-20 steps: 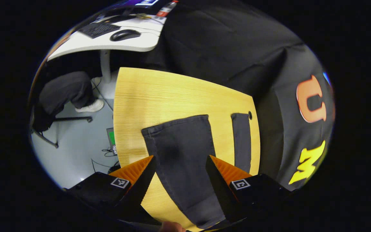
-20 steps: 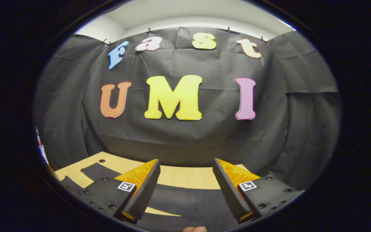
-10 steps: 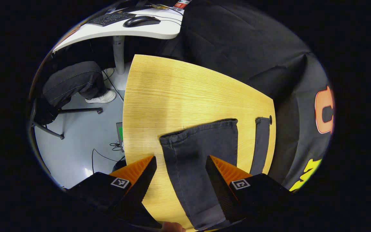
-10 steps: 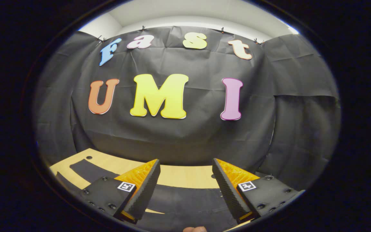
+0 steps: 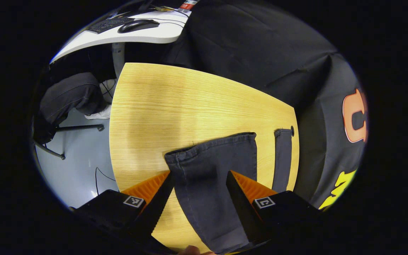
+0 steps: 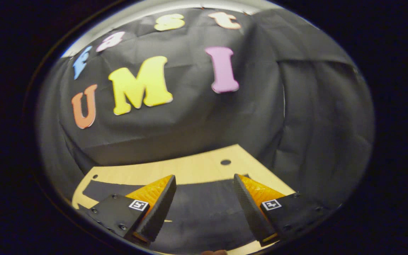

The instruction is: Grasp the waist and the cuffs of the jeans and fold them to make the two legs overlap; first hold the waist and fold one-third of the jeans toward the cuffs, then hold the cuffs and fold the remaining one-third in the same direction to finish folding.

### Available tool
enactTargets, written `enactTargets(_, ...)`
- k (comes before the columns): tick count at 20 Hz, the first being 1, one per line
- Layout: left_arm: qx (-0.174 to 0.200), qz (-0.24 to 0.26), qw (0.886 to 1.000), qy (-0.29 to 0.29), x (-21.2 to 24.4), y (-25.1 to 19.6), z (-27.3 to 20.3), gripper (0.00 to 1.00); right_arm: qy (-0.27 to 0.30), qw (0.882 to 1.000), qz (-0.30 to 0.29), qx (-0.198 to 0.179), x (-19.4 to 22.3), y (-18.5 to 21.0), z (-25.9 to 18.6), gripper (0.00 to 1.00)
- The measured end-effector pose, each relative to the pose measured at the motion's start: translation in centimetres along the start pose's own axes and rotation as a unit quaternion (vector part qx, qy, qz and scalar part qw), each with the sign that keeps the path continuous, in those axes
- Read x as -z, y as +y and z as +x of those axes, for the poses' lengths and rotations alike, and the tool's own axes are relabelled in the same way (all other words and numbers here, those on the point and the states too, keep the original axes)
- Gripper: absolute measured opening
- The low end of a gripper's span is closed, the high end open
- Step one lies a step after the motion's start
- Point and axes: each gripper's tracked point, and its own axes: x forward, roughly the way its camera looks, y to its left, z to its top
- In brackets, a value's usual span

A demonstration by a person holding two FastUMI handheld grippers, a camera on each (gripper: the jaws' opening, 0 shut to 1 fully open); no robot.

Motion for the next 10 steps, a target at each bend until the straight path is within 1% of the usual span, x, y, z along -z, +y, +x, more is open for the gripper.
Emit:
enactTargets(1, 0.005, -0.007, 1.0, -0.003, -0.2, -0.2, 0.2, 0.95, 0.025, 0.999, 0.028, 0.024, 0.6, -2.5, 1.0, 1.0)
enactTargets(2, 0.007, -0.019, 1.0, 0.003, -0.1, 0.0, 0.4, 0.84, 0.043, 0.997, 0.052, 0.043, 1.2, -4.6, 1.8, 1.0)
enactTargets(3, 0.012, -0.026, 1.0, 0.0, -0.3, 0.1, 0.2, 0.82, 0.057, 0.994, 0.073, 0.061, 2.1, -6.8, 1.7, 0.96)
enactTargets(4, -0.002, -0.026, 1.0, 0.011, 0.0, 0.9, 0.3, 0.65, 0.07, 0.99, 0.089, 0.081, 2.6, -8.6, 2.0, 0.98)
enactTargets(6, 0.007, -0.038, 0.999, 0.009, 0.0, 0.9, 0.4, 0.25, 0.096, 0.982, 0.117, 0.114, 3.9, -11.8, 2.4, 0.98)
enactTargets(7, 0.011, -0.043, 0.999, 0.009, -0.1, 0.9, 0.6, 0.16, 0.116, 0.976, 0.132, 0.129, 5.1, -13.5, 2.3, 0.98)
enactTargets(8, 0.015, -0.042, 0.999, 0.008, -0.2, 0.8, 0.5, 0.14, 0.145, 0.967, 0.155, 0.143, 6.6, -14.9, 2.1, 0.98)
enactTargets(9, 0.016, -0.041, 0.999, 0.009, -0.2, 0.9, 0.6, 0.13, 0.179, 0.954, 0.182, 0.156, 8.2, -16.0, 1.6, 0.98)
enactTargets(10, 0.016, -0.042, 0.999, 0.011, -0.1, 0.8, 0.5, 0.11, 0.212, 0.939, 0.213, 0.166, 9.8, -16.8, 1.2, 0.98)
